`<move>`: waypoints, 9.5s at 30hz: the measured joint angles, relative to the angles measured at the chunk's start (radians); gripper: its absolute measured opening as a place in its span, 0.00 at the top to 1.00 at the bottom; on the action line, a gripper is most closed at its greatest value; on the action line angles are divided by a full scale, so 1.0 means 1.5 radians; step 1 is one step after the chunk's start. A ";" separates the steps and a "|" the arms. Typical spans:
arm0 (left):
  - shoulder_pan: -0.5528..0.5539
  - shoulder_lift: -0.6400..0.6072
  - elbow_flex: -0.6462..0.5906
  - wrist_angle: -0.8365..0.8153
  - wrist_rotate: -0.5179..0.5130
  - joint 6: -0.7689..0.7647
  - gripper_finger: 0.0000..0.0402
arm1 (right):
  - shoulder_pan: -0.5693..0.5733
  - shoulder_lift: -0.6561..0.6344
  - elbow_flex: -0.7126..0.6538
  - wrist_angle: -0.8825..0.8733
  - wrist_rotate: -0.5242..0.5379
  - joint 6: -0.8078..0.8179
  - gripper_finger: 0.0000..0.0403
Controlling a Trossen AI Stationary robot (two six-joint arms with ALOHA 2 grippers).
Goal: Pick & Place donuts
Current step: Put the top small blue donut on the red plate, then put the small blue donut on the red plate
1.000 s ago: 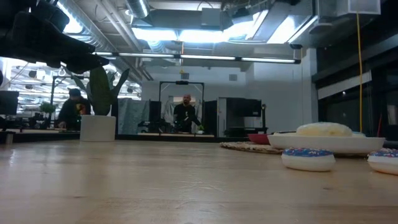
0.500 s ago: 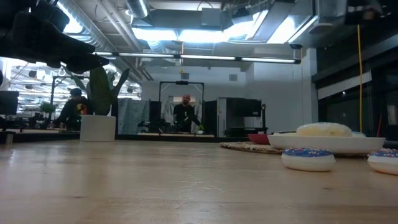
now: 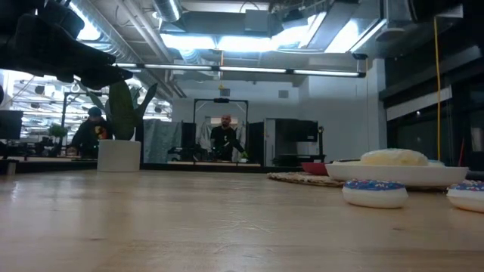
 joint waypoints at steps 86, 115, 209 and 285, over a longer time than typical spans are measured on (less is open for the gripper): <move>0.000 0.000 0.000 0.000 0.000 0.000 0.12 | 0.081 -0.110 -0.336 0.109 0.010 0.158 0.81; 0.000 0.000 0.000 0.000 0.000 0.000 0.12 | 0.044 -0.031 -0.041 -0.142 -0.093 -0.088 0.89; 0.000 0.000 0.000 0.000 0.000 0.000 0.12 | -1.049 0.277 0.340 -0.305 -0.216 -0.782 0.89; 0.000 0.000 0.000 0.000 0.000 0.000 0.12 | -1.160 0.184 0.115 -0.277 -0.139 -0.862 0.68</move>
